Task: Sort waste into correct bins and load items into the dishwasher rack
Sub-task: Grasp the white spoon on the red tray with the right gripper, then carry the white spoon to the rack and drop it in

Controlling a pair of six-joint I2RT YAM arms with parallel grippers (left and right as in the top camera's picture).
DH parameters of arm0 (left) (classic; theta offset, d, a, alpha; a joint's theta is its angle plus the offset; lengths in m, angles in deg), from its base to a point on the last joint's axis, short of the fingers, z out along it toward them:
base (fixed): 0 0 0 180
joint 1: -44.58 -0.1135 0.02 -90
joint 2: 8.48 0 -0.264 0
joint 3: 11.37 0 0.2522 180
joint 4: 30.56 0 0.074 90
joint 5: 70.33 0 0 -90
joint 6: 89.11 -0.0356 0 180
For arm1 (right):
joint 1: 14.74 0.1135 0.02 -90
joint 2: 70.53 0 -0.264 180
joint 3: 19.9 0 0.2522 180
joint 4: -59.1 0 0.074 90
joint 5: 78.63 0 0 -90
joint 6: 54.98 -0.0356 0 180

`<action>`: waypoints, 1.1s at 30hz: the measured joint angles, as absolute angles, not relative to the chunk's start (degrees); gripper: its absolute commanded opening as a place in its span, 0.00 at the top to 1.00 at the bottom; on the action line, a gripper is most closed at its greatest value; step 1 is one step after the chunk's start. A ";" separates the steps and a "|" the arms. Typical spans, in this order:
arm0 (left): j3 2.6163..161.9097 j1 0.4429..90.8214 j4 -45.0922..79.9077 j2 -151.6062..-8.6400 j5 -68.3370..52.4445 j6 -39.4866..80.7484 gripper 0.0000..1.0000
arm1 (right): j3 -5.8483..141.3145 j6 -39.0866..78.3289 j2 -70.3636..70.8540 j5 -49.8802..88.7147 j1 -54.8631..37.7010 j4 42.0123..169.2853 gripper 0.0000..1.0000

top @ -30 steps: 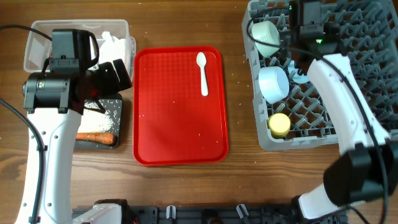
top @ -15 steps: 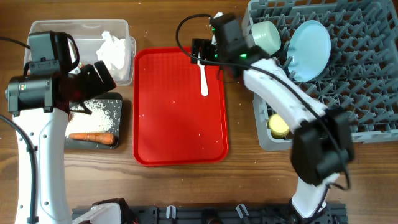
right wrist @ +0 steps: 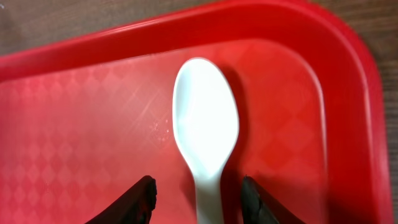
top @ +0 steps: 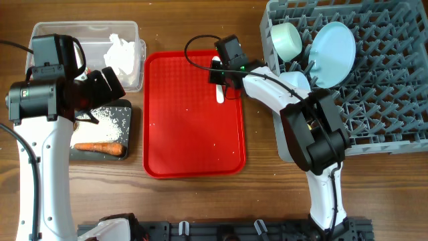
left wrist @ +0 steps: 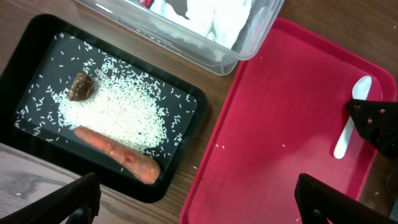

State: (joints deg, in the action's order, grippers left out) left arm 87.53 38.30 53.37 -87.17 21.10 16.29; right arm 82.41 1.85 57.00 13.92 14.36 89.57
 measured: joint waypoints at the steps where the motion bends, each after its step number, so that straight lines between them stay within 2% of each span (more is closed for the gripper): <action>1: 87.53 38.30 53.37 -87.17 21.08 16.29 0.00 | 82.41 1.85 57.11 13.83 14.64 89.51 0.61; 3: 87.53 38.30 53.59 -87.17 21.08 16.29 0.00 | 82.63 1.87 57.48 13.64 15.04 89.46 0.83; 5: 87.53 38.30 53.85 -87.17 21.08 16.29 0.00 | 82.89 1.98 57.87 13.68 15.12 89.51 0.96; 13: 87.53 38.30 54.18 -87.17 21.08 16.29 0.00 | 84.01 1.65 58.31 18.36 15.06 90.91 0.96; 18: 87.53 38.30 54.20 -87.17 21.08 16.29 0.00 | 82.93 4.34 53.41 21.22 15.06 103.06 0.96; 23: 87.53 38.30 54.29 -87.17 21.01 16.29 0.00 | 81.38 6.38 30.44 16.39 13.29 125.46 0.95; 26: 87.53 38.30 54.27 -87.19 20.88 16.29 0.00 | 82.67 4.96 10.16 8.94 6.58 138.31 0.96; 29: 87.53 38.30 54.29 -87.22 20.62 16.29 0.00 | 83.15 2.81 -0.33 1.99 -0.90 148.61 0.96; 33: 87.53 38.30 54.23 -87.22 19.55 16.31 0.00 | 77.80 1.61 -4.71 -2.49 -9.84 148.87 0.96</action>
